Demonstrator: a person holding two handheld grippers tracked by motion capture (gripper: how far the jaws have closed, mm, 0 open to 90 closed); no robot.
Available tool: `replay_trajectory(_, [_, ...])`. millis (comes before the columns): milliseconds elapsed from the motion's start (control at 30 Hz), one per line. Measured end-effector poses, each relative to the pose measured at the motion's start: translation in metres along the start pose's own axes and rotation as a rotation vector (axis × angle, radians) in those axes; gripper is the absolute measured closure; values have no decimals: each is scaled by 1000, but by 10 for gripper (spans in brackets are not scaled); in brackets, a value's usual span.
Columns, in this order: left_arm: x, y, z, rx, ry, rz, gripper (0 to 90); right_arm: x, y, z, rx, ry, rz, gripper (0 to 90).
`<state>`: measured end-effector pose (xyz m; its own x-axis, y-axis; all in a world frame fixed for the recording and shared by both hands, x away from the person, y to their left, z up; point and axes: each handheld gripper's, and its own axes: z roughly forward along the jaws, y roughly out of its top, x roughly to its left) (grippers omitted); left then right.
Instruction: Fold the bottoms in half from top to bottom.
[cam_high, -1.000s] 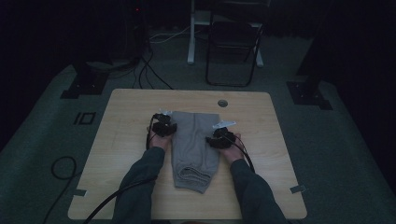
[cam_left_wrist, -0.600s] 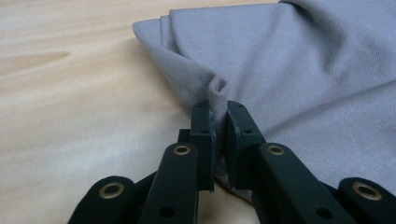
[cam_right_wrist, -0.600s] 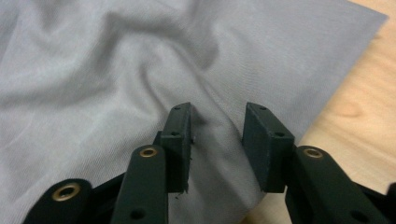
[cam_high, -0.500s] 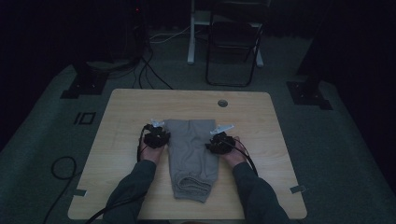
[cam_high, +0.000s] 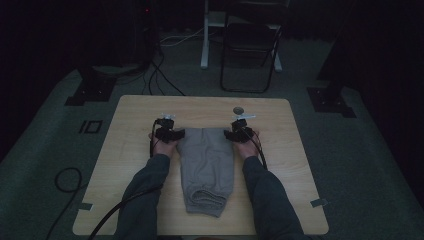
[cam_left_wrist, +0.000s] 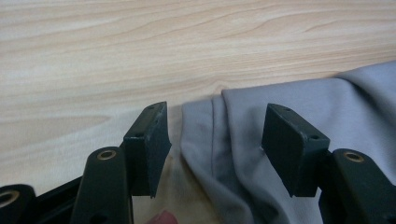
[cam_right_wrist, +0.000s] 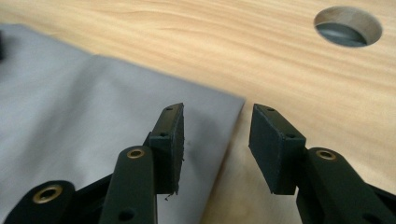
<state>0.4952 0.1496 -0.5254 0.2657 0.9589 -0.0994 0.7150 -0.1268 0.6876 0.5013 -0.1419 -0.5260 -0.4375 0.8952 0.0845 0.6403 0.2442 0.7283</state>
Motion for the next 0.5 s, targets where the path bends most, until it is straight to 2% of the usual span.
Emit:
replay_trajectory(100, [0, 5, 3, 17, 12, 4, 439, -3, 5, 9, 11, -15, 20, 548])
replay_trajectory(200, [-1, 6, 7, 36, 4, -1, 492, -5, 11, 15, 16, -15, 14, 555])
replay_trajectory(267, [-2, 5, 10, 51, -8, -9, 552, -5, 13, 18, 20, 0, 8, 614])
replay_trajectory(333, [-3, 4, 11, 46, -30, -10, 674, -3, 13, 20, 40, -9, -16, 701])
replay_trajectory(400, [-4, 5, 10, 47, -35, -4, 782, -2, 12, 21, 69, -16, -47, 843])
replay_trajectory(433, [-3, 5, 9, 46, -31, -1, 819, -4, 11, 20, 71, -13, -40, 876])
replay_trajectory(467, [-2, 5, 8, 45, -31, -7, 831, -6, 11, 19, 76, -21, -20, 885])
replay_trajectory(500, [-2, 5, 8, 45, -31, -7, 838, -6, 11, 19, 76, -21, -20, 885])
